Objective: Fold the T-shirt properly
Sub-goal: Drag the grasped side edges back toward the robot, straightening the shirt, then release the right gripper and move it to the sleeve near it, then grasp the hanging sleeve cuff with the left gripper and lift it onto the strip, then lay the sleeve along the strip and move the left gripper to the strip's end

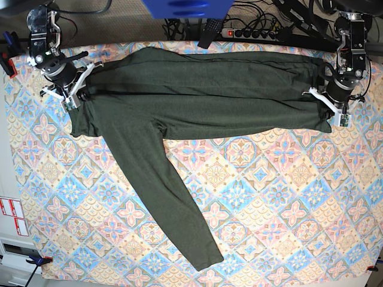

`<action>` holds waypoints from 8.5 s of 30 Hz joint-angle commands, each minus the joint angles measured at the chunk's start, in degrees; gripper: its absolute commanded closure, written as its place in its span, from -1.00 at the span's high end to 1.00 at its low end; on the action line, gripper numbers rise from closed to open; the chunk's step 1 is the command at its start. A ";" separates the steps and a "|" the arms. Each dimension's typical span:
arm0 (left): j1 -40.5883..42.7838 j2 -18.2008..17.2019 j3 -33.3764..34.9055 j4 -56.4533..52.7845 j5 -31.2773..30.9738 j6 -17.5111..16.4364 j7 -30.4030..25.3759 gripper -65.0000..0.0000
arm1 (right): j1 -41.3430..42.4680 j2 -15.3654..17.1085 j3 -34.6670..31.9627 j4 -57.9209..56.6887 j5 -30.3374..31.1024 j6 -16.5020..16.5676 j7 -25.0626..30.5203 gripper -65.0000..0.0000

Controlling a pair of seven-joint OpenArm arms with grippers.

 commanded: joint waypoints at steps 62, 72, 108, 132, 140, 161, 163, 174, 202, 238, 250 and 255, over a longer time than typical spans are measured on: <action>-3.85 11.00 -3.92 18.39 -0.81 0.60 10.16 -0.04 | 38.89 -7.23 -12.22 -17.94 0.30 -0.35 -15.87 -0.02; -5.52 14.07 -3.92 19.62 -0.81 0.60 15.09 -0.04 | 43.73 -8.02 -12.22 -31.39 0.30 -0.35 -8.75 -0.01; -5.08 14.25 -3.84 19.62 -0.81 0.60 15.35 -0.05 | 40.82 -8.72 -24.79 -27.88 0.74 -0.27 -2.24 -1.00; -5.08 14.25 -3.66 19.62 -0.73 0.60 15.35 -0.06 | 11.64 -7.76 -28.83 11.24 0.56 -0.18 -15.61 -0.99; -5.08 14.34 -3.48 19.62 -0.46 0.60 15.35 -0.05 | 15.51 -1.87 -45.10 11.07 0.48 -0.18 -19.74 -0.86; -30.39 18.38 12.08 -4.65 -0.11 0.69 14.91 -0.05 | 17.35 -1.51 -31.47 13.27 0.39 -0.27 -22.55 -0.41; -34.00 19.79 12.08 -9.39 -0.11 0.69 14.82 -0.05 | 17.26 -1.60 -30.24 13.27 0.39 -0.27 -22.55 -0.41; -52.02 27.88 12.08 -38.84 -0.20 0.69 9.20 -0.05 | 17.26 -1.60 -25.23 13.27 0.65 -0.27 -22.55 -0.41; -54.04 34.29 21.92 -56.69 -0.73 0.34 -0.91 -1.00 | 17.26 -1.60 -21.89 14.76 0.74 -0.27 -22.55 -0.41; 5.03 11.44 6.98 27.35 -0.29 8.69 4.80 -1.00 | 17.53 -1.60 -21.98 14.67 0.74 -0.27 -22.55 -0.41; 16.37 11.70 0.56 27.27 -0.20 8.60 4.80 -1.00 | 17.35 -1.60 -22.24 14.67 0.74 -0.27 -22.55 -0.41; 16.99 11.96 0.56 22.08 -0.11 9.04 5.15 -1.00 | 17.26 -1.60 -22.33 14.67 0.74 -0.27 -22.64 -0.41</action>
